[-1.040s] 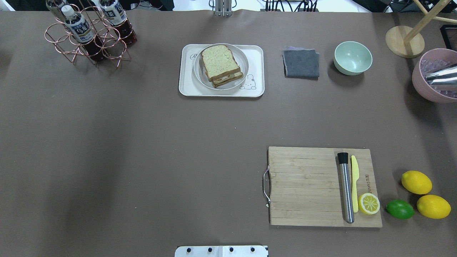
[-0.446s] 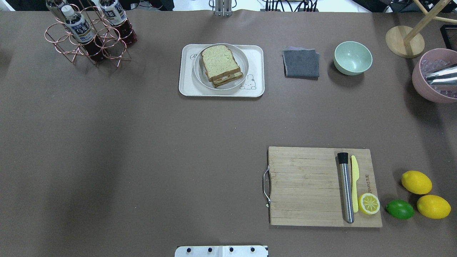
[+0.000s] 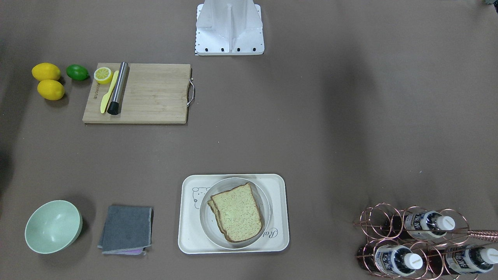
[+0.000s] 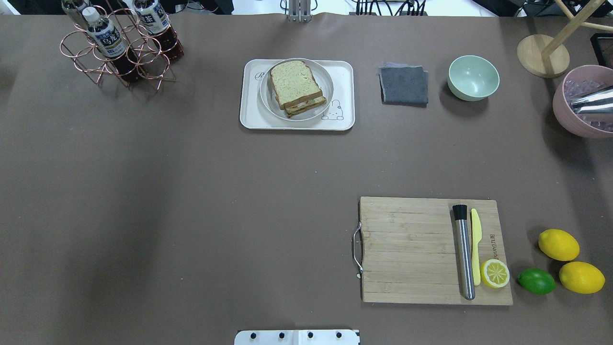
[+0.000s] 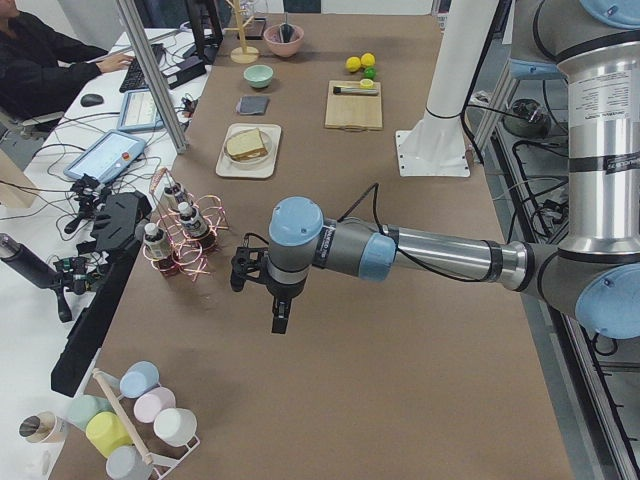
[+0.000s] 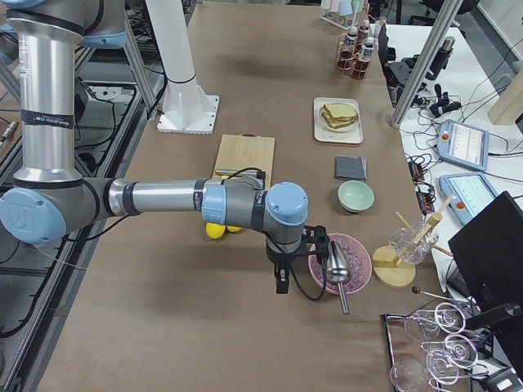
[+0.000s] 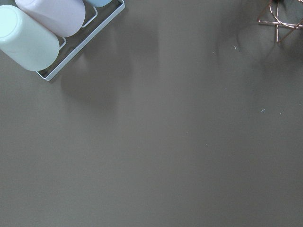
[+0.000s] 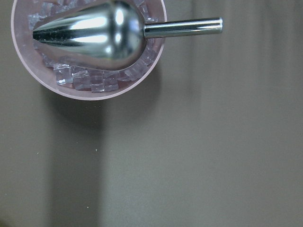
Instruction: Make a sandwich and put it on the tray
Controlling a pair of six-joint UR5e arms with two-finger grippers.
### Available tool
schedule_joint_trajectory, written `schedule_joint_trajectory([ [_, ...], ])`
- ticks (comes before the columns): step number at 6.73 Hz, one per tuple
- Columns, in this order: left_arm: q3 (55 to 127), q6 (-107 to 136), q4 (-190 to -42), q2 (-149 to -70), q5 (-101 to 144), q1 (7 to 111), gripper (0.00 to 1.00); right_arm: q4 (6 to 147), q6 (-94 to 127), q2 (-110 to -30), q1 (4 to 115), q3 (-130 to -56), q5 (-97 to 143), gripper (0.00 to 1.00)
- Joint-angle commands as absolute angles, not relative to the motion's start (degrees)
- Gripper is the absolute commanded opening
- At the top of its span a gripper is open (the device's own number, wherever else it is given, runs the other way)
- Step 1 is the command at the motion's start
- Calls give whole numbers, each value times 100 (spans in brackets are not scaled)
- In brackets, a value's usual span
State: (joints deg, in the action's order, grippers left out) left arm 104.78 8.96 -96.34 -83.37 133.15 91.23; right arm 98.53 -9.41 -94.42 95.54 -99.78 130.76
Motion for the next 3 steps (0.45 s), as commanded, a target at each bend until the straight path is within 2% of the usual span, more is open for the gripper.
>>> schedule_joint_trajectory([
  [1,10494,905,-9633,-8358,13315,9123,98,9853,-923,-9439,9554,-10011,13069,100],
  [3,10424,905,-9624,-8446,13315,9114,98,9853,-826,-9352,9554,-9976,13069,100],
])
